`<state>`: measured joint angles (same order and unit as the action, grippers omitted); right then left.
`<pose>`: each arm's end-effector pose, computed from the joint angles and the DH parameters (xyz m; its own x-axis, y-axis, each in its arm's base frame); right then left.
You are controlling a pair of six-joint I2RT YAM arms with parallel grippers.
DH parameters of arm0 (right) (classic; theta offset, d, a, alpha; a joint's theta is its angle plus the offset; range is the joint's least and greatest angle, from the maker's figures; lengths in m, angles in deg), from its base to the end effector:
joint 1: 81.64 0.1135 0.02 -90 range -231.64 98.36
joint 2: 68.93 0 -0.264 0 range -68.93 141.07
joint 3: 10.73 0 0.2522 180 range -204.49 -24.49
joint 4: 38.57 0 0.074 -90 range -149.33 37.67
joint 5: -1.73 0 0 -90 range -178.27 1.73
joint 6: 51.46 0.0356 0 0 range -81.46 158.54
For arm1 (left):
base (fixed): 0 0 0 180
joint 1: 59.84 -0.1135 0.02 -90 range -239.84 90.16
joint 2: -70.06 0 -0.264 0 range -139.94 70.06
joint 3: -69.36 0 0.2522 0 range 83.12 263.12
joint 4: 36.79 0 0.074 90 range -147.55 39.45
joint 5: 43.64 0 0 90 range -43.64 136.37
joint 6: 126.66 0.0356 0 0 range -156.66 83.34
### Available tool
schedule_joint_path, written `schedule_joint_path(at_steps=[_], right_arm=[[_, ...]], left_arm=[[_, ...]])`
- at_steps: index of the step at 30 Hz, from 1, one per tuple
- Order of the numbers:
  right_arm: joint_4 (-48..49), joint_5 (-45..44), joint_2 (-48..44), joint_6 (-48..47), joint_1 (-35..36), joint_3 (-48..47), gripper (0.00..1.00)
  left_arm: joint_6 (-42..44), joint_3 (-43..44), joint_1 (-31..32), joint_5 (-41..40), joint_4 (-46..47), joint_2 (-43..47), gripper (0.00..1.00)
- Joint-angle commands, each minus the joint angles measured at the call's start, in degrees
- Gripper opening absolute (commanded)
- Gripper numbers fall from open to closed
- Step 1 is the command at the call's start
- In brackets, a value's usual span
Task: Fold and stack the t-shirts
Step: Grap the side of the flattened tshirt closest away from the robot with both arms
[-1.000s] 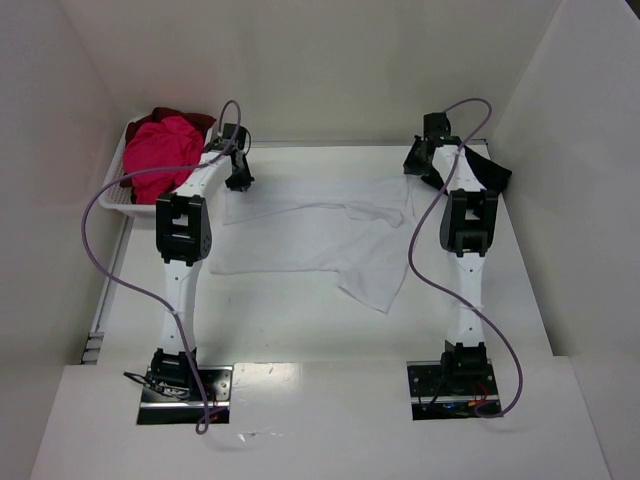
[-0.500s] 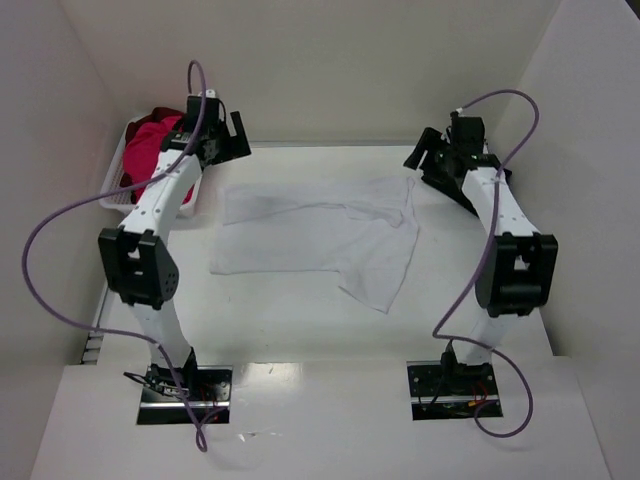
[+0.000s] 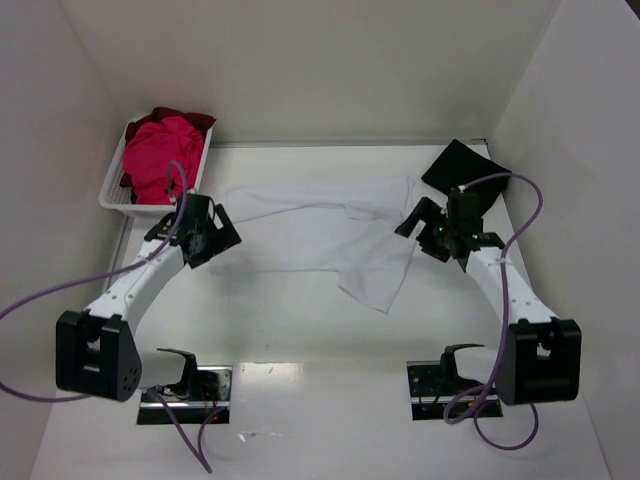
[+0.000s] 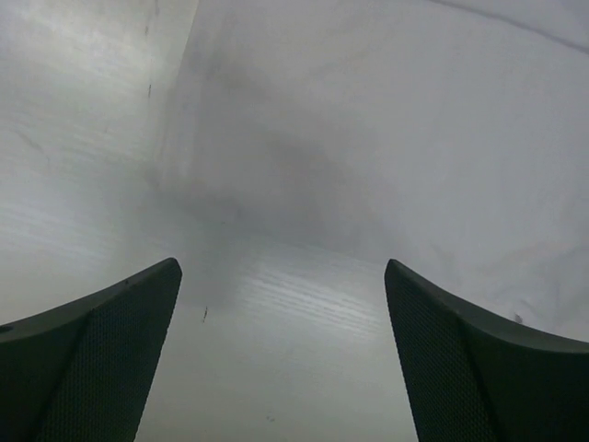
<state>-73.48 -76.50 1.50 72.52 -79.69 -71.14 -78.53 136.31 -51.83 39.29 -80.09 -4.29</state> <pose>0.2566 0.0160 0.2415 -0.6846 0.5242 -0.5066 0.2472 0.8207 0.5151 0.2661 -0.0330 0.2506 -0.6114 -0.5829 -0.5352 -0.4660 0.8118 -0.3518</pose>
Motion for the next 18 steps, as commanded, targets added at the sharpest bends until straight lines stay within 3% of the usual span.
schedule_joint_path(at_steps=[1,10,18], right_arm=[[2.9,-1.1,-7.1,7.7,5.1,5.3,1.00],[4.0,-4.0,-14.6,14.0,7.8,13.9,1.00],[3.5,-6.5,-13.7,14.0,7.8,14.4,1.00]], left_arm=[[-9.1,-7.3,-0.5,-0.8,5.9,5.2,0.98],[-10.8,-12.7,-3.6,-4.4,8.8,2.2,0.93],[-10.3,-12.1,-4.1,-9.4,9.3,-2.1,0.86]])
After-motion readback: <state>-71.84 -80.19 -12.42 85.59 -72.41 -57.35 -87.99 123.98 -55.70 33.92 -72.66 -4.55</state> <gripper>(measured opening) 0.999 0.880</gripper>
